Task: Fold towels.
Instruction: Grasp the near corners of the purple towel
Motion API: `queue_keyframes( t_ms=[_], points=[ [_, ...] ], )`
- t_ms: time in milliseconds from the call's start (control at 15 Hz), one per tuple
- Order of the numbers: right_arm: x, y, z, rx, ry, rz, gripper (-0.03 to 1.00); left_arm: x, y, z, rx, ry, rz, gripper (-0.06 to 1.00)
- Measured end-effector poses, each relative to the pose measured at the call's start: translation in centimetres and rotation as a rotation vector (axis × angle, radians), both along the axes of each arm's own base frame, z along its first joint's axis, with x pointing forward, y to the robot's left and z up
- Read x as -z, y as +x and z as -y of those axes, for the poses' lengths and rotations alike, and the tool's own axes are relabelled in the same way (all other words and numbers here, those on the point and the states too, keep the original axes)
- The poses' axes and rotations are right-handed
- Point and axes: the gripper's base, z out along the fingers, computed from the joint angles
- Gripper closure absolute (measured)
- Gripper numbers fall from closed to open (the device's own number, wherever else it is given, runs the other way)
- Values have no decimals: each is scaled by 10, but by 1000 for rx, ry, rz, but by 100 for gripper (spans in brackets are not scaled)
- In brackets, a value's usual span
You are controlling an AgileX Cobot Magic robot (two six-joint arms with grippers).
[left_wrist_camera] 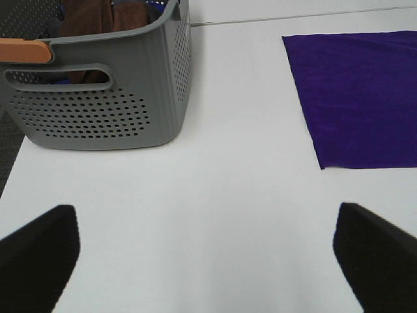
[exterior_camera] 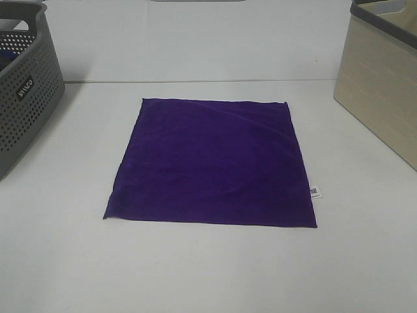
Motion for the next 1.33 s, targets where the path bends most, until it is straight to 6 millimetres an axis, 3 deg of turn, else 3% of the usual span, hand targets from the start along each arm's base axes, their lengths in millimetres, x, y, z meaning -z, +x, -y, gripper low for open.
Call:
queue_keyframes(
  t_ms=[1000, 1133, 1267, 1333],
  points=[
    [-2, 2, 0, -1, 3, -16, 5, 0, 0, 0, 2, -2, 0, -4],
    [-20, 23, -1, -2, 54, -179, 5, -10, 10, 0, 2, -2, -124, -4],
    [-49, 68, 1, 13, 94, -399, 5, -37, 52, -9, -30, 48, -397, -4],
    [-55, 103, 3, 16, 104, -525, 5, -53, 79, -12, -38, 69, -465, -4]
  ],
)
